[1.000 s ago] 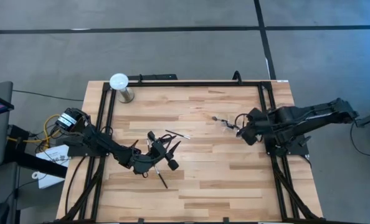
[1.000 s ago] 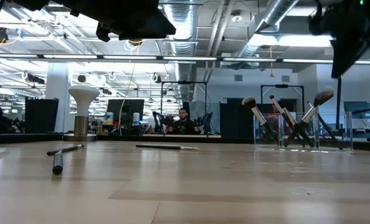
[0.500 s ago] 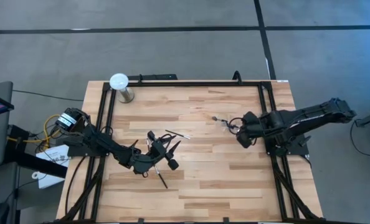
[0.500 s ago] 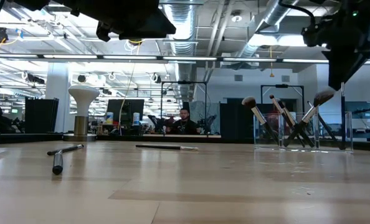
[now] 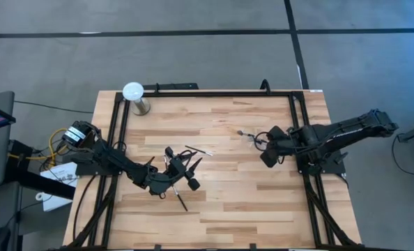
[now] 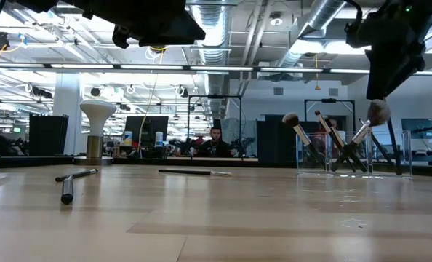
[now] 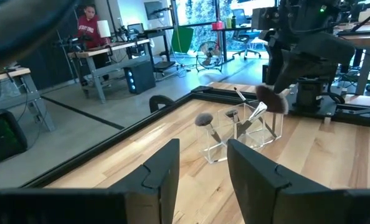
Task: Pick & Place Makeup Supplies
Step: Put the black makeup brush into the transparent organizer
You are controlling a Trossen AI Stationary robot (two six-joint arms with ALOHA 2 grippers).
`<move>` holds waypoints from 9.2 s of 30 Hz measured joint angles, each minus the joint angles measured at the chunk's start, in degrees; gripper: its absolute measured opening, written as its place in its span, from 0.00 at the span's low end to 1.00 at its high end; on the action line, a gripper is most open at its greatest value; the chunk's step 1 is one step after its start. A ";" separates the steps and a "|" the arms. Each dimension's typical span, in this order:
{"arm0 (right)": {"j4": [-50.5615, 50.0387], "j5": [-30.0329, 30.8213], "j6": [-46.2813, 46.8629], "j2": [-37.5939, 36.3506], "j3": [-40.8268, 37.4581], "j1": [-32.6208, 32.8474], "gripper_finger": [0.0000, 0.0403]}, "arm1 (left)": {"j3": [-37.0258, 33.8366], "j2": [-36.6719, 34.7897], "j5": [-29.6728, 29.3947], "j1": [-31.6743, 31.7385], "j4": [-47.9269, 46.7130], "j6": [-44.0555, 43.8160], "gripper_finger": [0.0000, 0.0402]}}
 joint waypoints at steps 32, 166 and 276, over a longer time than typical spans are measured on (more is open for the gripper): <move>8.84 -0.07 -4.55 0.00 0.02 0.13 0.34 | 0.00 0.00 0.00 0.00 0.00 0.00 0.33; 46.51 -10.72 -28.09 21.99 5.05 1.87 0.29 | -8.54 0.70 57.34 30.20 -24.56 -1.00 0.33; 70.37 -4.39 -55.58 47.19 6.25 -1.92 0.26 | -17.81 10.05 53.31 19.15 12.35 -7.34 0.03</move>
